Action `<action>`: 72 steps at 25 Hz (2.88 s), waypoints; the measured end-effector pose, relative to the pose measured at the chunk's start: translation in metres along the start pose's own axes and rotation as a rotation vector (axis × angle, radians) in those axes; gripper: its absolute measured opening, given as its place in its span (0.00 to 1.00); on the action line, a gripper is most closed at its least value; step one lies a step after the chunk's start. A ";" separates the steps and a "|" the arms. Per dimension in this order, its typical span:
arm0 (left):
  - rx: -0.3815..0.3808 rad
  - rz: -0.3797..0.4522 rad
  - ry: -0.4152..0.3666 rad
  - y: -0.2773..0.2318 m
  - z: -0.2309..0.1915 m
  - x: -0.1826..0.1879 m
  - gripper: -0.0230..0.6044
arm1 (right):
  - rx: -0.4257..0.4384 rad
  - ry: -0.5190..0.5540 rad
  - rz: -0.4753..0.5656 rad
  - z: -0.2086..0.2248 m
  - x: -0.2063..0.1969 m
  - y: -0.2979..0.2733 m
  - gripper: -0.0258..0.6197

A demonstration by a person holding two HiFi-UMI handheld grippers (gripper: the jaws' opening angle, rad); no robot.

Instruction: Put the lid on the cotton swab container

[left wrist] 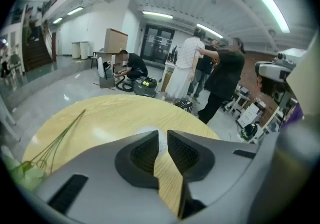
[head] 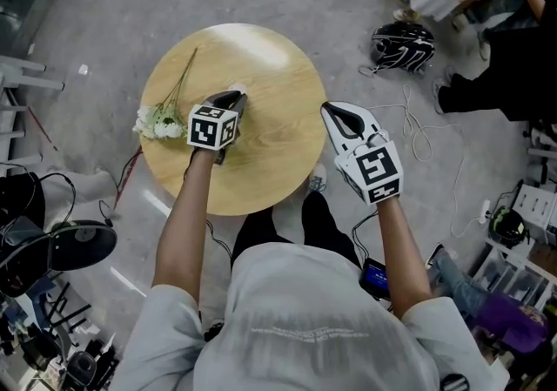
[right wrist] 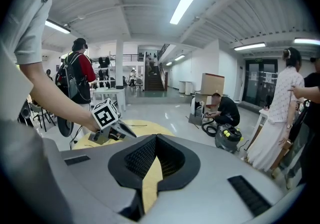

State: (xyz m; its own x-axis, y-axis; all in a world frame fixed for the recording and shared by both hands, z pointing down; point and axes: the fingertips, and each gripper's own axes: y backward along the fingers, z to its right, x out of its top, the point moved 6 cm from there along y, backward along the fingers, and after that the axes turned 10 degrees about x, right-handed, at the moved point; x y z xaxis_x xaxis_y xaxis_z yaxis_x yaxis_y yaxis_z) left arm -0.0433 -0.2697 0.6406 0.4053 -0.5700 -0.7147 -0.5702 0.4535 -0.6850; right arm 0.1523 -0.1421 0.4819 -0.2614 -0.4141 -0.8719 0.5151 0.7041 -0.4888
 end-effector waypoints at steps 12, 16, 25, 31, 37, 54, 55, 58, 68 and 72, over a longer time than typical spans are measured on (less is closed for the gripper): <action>0.091 0.269 -0.128 0.104 0.012 0.069 0.07 | -0.056 0.121 0.103 0.006 0.066 0.047 0.08; 0.165 0.346 -0.164 0.156 0.005 0.103 0.06 | -0.046 0.200 0.154 0.011 0.108 0.043 0.08; 0.309 0.525 -0.240 0.264 0.011 0.140 0.06 | 0.039 0.358 0.216 -0.023 0.172 0.039 0.08; 0.382 0.594 -0.308 0.310 0.023 0.156 0.07 | 0.091 0.422 0.244 -0.047 0.202 0.044 0.08; 0.411 0.610 -0.400 0.328 0.040 0.166 0.07 | 0.127 0.450 0.251 -0.058 0.217 0.048 0.08; 0.409 0.666 -0.439 0.350 0.058 0.176 0.07 | 0.142 0.459 0.282 -0.065 0.231 0.045 0.08; 0.409 0.666 -0.435 0.350 0.058 0.175 0.07 | 0.140 0.457 0.280 -0.065 0.231 0.045 0.08; 0.410 0.664 -0.429 0.350 0.057 0.175 0.07 | 0.136 0.454 0.275 -0.063 0.231 0.046 0.08; 0.400 0.658 -0.420 0.346 0.054 0.172 0.07 | 0.140 0.451 0.272 -0.064 0.229 0.040 0.08; 0.402 0.653 -0.414 0.346 0.054 0.171 0.07 | 0.138 0.445 0.267 -0.062 0.228 0.041 0.08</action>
State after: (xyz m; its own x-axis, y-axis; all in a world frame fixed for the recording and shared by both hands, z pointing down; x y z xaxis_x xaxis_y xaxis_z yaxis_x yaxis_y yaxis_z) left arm -0.1327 -0.1731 0.2733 0.3574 0.1479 -0.9222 -0.5154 0.8546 -0.0627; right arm 0.0637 -0.1720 0.2613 -0.4114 0.0747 -0.9084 0.7058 0.6567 -0.2656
